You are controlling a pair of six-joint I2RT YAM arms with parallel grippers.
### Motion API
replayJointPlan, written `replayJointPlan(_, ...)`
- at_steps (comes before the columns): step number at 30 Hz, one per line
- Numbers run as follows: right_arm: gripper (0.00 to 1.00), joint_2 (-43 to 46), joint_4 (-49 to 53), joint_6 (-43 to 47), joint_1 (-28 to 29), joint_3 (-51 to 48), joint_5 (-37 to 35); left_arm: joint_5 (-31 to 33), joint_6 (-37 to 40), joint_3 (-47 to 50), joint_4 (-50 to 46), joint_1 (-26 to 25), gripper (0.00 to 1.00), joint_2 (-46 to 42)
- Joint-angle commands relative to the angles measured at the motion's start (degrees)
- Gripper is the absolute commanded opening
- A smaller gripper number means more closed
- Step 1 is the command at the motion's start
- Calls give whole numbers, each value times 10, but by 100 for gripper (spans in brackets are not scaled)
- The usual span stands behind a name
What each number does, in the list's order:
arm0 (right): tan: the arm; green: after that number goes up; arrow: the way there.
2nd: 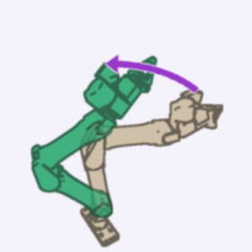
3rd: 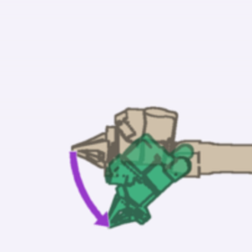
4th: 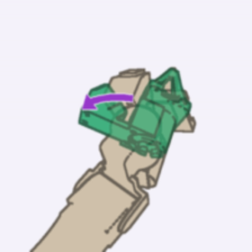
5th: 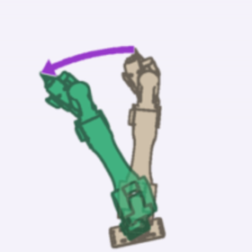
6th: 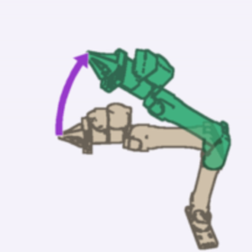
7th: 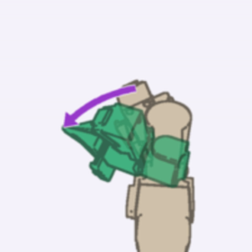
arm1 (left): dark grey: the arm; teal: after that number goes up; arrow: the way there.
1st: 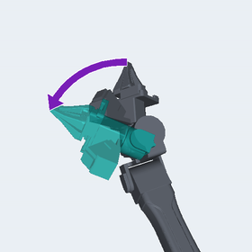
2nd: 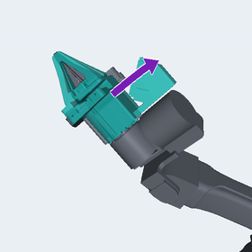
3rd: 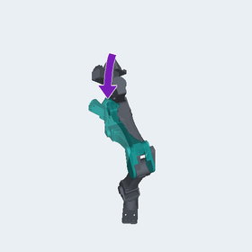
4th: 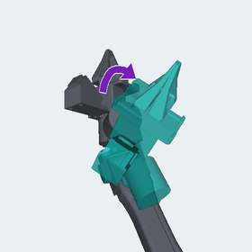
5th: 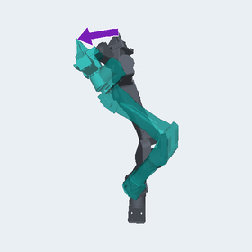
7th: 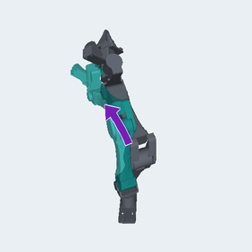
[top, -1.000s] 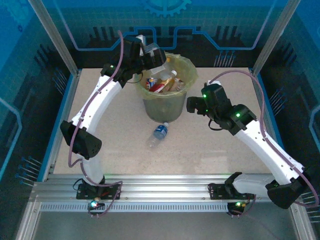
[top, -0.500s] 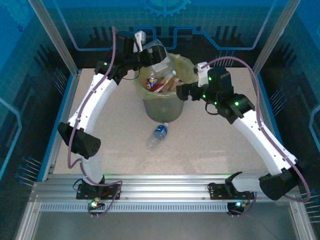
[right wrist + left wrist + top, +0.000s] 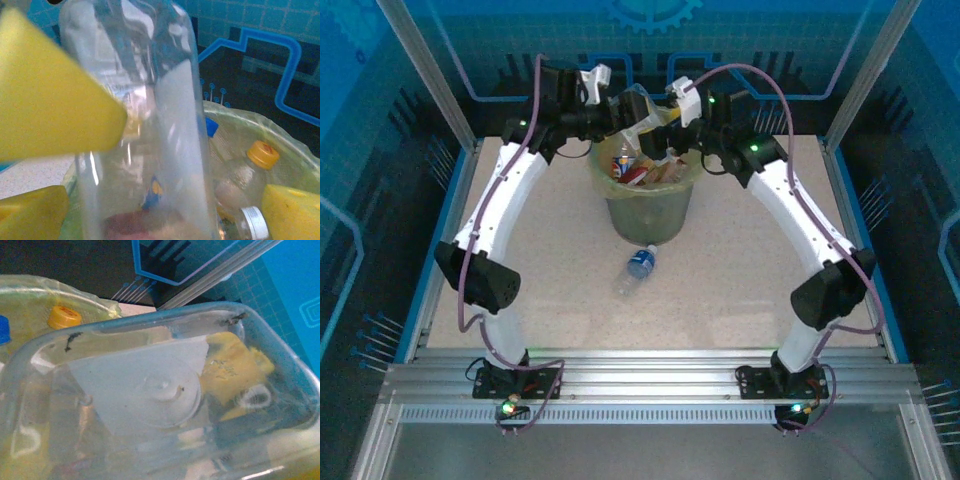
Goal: Put the plastic bottles in the bin
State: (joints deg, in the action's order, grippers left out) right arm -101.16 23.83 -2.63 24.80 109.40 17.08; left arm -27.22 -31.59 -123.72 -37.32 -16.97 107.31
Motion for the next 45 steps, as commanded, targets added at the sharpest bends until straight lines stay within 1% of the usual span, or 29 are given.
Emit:
replayJointPlan(1, 100, -26, 22, 10, -4, 51, 33, -42, -8, -21, -9, 5, 97, 4)
replayJointPlan(3, 99, -38, 26, 3, -4, 65, 34, -42, -6, -21, -14, 6, 99, 4)
replayJointPlan(4, 97, -43, 27, -2, -4, 68, 31, -41, -6, -20, -15, 6, 99, 4)
replayJointPlan(5, 94, -45, 27, -6, -4, 69, 24, -41, -7, -19, -15, 7, 99, 4)
replayJointPlan(7, 81, -49, 30, -18, -4, 69, 1, -38, -10, -17, -15, 8, 99, 3)
replayJointPlan(8, 77, -51, 33, -24, -4, 69, -11, -37, -12, -17, -15, 9, 99, 3)
replayJointPlan(10, 72, -53, 43, -32, -4, 68, -36, -32, -14, -16, -15, 10, 99, 2)
replayJointPlan(11, 71, -54, 46, -35, -4, 68, -43, -30, -15, -14, -14, 10, 99, 1)
replayJointPlan(13, 71, -57, 56, -39, -5, 68, -53, -21, -16, -11, -14, 10, 99, -2)
replayJointPlan(20, 79, -75, 93, -50, -5, 87, -77, 42, -20, 22, -13, 19, 99, -32)
replayJointPlan(24, 78, -102, 129, -68, -5, 128, -113, 82, -12, 44, -13, 21, 99, -56)
replayJointPlan(28, 75, -134, 175, -92, -5, 182, -133, 127, -1, 68, -17, 22, 99, -84)
replayJointPlan(30, 73, -147, 192, -108, -6, 200, -121, 144, 5, 78, -16, 23, 99, -98)
replayJointPlan(33, 73, -154, 199, -131, 0, 208, -82, 166, 13, 95, -15, 24, 99, -115)
replayJointPlan(35, 76, -156, 199, -143, 10, 210, -75, 177, 15, 106, -14, 23, 99, -124)
replayJointPlan(37, 76, -161, 198, -153, 21, 216, -68, 184, 16, 117, -10, 23, 99, -131)
replayJointPlan(41, 75, -184, 200, -152, 35, 244, -49, 185, 14, 130, -4, 23, 99, -137)
replayJointPlan(45, 75, -209, 205, -133, 45, 277, -11, 186, 14, 136, -2, 23, 99, -135)
